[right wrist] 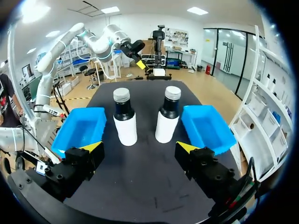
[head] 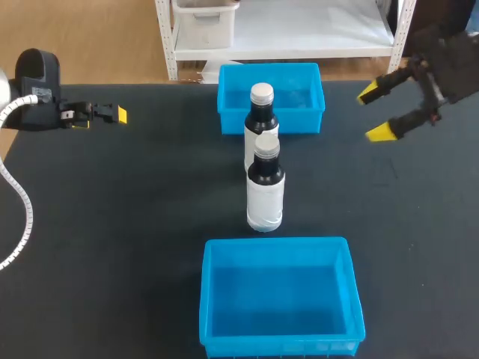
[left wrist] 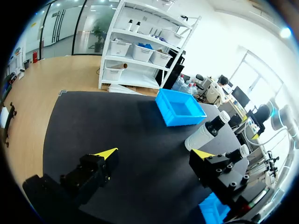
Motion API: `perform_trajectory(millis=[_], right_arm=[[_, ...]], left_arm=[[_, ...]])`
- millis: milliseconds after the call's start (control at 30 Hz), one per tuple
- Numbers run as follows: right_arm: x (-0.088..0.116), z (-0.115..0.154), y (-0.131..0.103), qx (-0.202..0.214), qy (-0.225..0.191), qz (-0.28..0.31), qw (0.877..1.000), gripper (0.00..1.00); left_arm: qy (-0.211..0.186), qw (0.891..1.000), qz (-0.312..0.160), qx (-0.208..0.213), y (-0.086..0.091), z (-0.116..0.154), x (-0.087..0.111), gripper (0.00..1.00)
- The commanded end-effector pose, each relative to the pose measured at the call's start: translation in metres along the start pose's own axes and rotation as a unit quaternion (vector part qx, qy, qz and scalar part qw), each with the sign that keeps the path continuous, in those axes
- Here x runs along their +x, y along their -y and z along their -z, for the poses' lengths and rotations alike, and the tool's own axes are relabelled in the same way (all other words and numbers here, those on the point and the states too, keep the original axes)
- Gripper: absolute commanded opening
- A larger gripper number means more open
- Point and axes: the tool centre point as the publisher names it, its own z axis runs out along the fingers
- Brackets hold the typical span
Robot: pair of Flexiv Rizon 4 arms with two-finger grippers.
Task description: Pick up the bottle, and place it in the far bin if it is heavy, or in the near bin if it is light.
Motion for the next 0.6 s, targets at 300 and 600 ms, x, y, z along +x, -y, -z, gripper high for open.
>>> perform_trajectory(millis=[300,600], right_arm=[[-0.022,-0.072,-0.023,-0.037,0.010,0.018,0.999,1.00],[-0.032,-0.104,-0.028,-0.050,0.013,0.017,0.999,1.00]], left_arm=[[0.000,1.000,0.000,0.000,0.000,0.000,0.000,1.00],[0.000,1.000,0.000,0.000,0.000,0.000,0.000,1.00]])
